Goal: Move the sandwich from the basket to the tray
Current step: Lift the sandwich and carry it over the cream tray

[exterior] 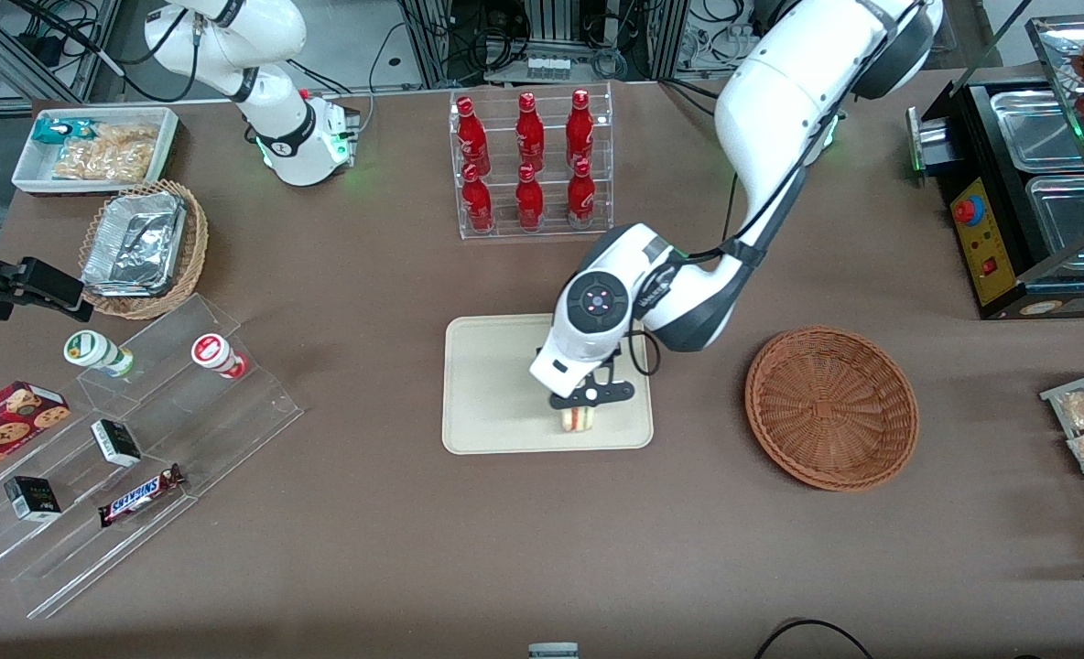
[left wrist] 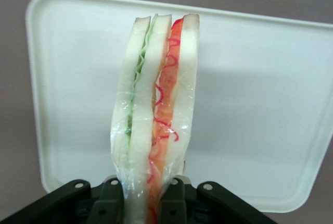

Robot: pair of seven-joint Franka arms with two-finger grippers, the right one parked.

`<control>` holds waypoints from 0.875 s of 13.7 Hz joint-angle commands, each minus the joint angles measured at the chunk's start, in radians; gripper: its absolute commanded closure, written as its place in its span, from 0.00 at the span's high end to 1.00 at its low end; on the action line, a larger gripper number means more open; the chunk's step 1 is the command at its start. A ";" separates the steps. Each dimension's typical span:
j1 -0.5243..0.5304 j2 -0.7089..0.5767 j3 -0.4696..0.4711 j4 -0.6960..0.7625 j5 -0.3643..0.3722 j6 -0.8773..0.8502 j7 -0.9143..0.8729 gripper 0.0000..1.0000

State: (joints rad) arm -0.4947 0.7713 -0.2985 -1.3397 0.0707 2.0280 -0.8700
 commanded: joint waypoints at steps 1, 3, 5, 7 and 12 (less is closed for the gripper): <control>-0.053 0.089 0.015 0.099 0.012 -0.006 -0.029 0.18; -0.074 0.108 0.016 0.102 0.014 -0.003 -0.029 0.22; -0.085 0.117 0.016 0.102 0.047 -0.005 -0.030 0.45; -0.093 0.117 0.018 0.102 0.076 -0.008 -0.050 0.84; -0.097 0.077 0.019 0.165 0.176 -0.070 -0.101 1.00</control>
State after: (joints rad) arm -0.5775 0.8754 -0.2950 -1.2222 0.2234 2.0171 -0.9295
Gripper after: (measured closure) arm 0.115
